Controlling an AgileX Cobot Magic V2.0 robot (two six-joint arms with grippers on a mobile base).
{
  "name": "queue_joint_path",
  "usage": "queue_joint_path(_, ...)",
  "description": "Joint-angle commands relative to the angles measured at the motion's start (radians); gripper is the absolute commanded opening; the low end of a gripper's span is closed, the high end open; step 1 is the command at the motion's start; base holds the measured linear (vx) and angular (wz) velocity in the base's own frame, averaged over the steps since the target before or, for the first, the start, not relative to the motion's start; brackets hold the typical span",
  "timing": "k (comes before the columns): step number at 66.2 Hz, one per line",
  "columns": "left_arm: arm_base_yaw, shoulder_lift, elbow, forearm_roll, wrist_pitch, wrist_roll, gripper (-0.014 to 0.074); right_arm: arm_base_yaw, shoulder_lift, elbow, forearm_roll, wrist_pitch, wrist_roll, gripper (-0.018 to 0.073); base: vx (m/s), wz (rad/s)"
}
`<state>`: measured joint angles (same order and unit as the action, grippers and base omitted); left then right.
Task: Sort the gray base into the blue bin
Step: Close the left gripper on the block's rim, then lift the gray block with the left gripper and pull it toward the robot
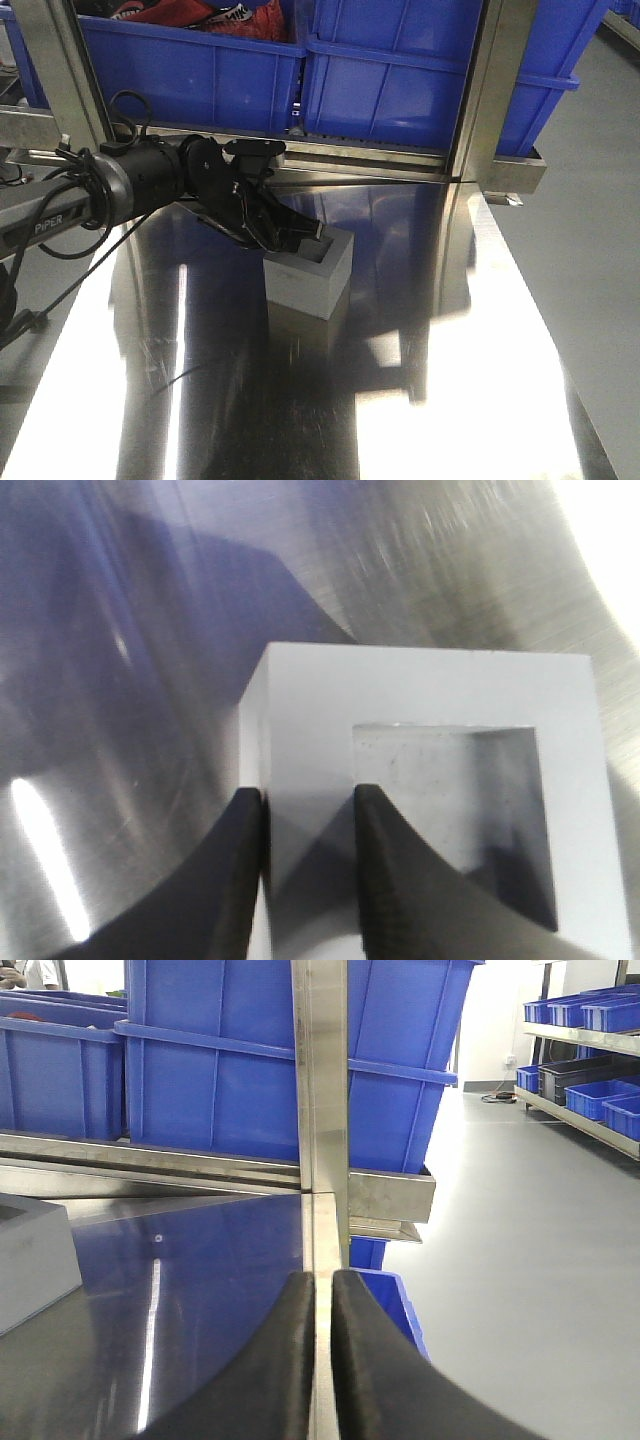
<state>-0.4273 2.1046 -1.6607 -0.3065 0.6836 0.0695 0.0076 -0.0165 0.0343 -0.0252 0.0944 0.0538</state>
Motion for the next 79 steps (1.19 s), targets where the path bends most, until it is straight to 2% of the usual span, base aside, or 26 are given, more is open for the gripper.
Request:
queue_joint_path(1, -0.006, -0.046, -0.02, 0.005, 0.033, 0.0, -0.0008, -0.004, -0.009, -0.004, -0.006, -0.078, -0.007, -0.0004, 0.0, 0.0)
queue_joint_path(13, -0.006, -0.094, -0.02, 0.01, -0.002, 0.0, -0.0007, -0.004, -0.009, -0.004, -0.006, -0.078, -0.007, -0.0004, 0.0, 0.0)
queue_joint_path(29, -0.007, -0.28, -0.02, 0.013, -0.079, 0.002, -0.0007, -0.004, -0.009, -0.004, -0.006, -0.078, -0.007, -0.0004, 0.0, 0.0)
queue_joint_path(44, -0.018, -0.452, -0.001, 0.013, -0.122, 0.063, -0.0007, -0.004, -0.009, -0.004, -0.006, -0.078, -0.007, -0.0004, 0.0, 0.0)
queue_joint_path(53, -0.029, -0.586, 0.119, 0.011, -0.214, 0.079, -0.0007, -0.004, -0.009, -0.004, -0.006, -0.078, -0.007, -0.0004, 0.0, 0.0)
queue_joint_path(66, -0.029, -0.818, 0.388, 0.03, -0.401, 0.079, -0.0007, -0.004, -0.009, -0.004, -0.006, -0.078, -0.007, -0.0004, 0.0, 0.0)
queue_joint_path(79, -0.029, -1.04, 0.593, 0.039, -0.42, 0.079, -0.0007, -0.004, -0.009, -0.004, -0.006, -0.078, -0.007, -0.0004, 0.0, 0.0)
